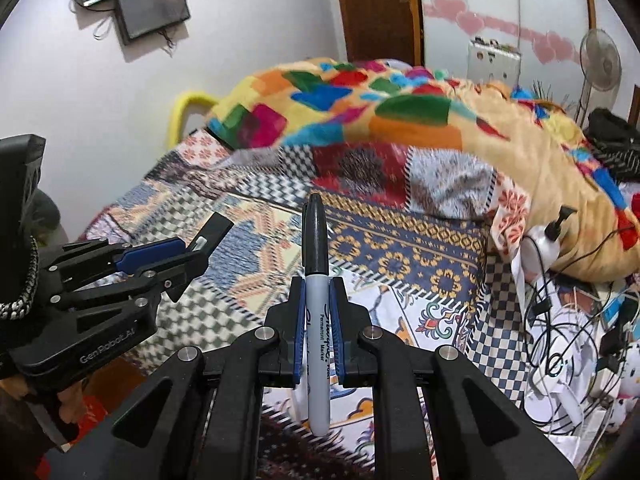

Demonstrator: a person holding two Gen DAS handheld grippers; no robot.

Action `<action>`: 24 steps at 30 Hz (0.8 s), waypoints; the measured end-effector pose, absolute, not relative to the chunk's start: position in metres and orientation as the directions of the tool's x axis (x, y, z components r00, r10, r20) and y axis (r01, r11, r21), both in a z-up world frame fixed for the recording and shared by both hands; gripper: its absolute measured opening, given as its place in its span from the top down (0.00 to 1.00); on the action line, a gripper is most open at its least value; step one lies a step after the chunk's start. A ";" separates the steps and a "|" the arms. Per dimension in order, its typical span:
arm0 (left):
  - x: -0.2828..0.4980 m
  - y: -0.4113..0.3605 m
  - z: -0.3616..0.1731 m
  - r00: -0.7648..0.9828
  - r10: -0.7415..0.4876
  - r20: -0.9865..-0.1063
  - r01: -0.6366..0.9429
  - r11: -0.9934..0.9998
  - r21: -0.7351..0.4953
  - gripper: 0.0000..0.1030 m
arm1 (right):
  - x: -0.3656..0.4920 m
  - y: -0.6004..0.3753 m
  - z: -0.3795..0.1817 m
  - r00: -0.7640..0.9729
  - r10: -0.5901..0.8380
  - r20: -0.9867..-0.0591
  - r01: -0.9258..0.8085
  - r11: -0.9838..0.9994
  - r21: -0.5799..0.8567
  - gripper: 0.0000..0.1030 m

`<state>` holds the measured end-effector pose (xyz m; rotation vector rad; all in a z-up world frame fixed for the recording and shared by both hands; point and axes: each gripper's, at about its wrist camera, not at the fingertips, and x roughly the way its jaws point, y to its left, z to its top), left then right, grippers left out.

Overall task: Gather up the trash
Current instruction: 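Carry the marker and black card down over the white bucket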

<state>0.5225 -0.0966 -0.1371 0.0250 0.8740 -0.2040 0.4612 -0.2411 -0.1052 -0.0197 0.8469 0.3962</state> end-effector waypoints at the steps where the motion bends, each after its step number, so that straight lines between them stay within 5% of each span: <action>1: 0.514 -0.092 -0.128 0.632 -0.168 -0.756 0.179 0.981 -0.068 0.77 | 0.455 -0.239 -0.099 0.600 0.335 -0.726 -0.353 0.926 0.135 0.90; 24: 0.322 0.039 -0.043 0.766 -0.038 -0.642 -0.037 0.994 -0.103 0.77 | 0.318 -0.127 -0.032 0.594 0.477 -0.648 -0.564 0.821 0.088 0.90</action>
